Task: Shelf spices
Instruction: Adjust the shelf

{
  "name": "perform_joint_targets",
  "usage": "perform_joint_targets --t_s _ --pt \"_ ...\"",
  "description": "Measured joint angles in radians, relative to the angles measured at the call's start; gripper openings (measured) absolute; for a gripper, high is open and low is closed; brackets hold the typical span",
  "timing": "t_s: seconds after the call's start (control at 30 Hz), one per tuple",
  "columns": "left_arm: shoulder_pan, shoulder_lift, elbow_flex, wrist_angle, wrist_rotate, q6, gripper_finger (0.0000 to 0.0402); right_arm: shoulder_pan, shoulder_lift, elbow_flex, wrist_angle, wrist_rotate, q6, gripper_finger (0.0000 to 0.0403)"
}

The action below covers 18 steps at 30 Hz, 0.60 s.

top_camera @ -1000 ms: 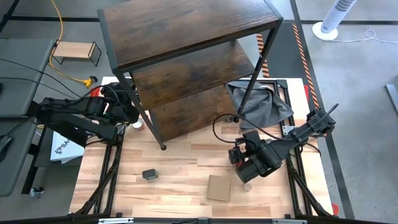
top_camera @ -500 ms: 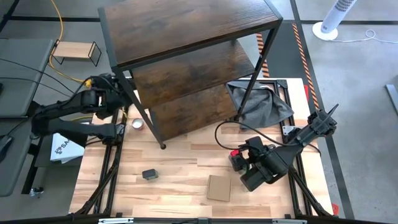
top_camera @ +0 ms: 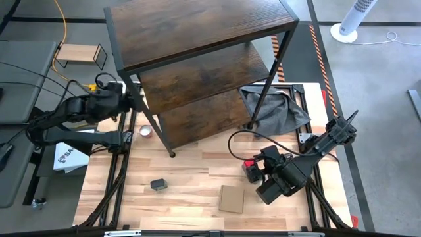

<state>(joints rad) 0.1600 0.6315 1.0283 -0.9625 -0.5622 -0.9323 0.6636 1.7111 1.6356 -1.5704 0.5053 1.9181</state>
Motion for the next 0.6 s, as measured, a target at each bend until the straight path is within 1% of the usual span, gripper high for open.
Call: perform_joint_targets --t_s 0.2,0.3,0.33,0.37,0.43,0.6 --pt "-0.003 -0.051 -0.002 0.035 0.225 -0.028 0.0000 -0.002 0.000 0.000 -0.001 0.001 -0.040 0.0327" --pt "-0.004 -0.065 -0.040 0.054 0.371 -0.055 0.0000 -0.003 0.000 0.000 -0.001 0.020 -0.041 0.0327" --pt "-0.004 -0.066 -0.059 0.064 0.392 -0.062 0.0000 -0.003 0.000 0.000 -0.001 0.022 -0.041 0.0327" --pt "-0.004 -0.066 -0.079 0.087 0.390 -0.073 0.0000 -0.003 0.000 0.000 -0.001 0.022 -0.041 0.0327" --pt "-0.003 -0.066 -0.136 0.177 0.343 -0.088 0.0000 -0.003 0.000 0.000 -0.001 0.022 -0.041 0.0327" --pt "-0.003 -0.059 -0.280 0.455 0.226 -0.115 0.0000 -0.003 0.000 0.000 -0.001 0.019 -0.041 0.0327"
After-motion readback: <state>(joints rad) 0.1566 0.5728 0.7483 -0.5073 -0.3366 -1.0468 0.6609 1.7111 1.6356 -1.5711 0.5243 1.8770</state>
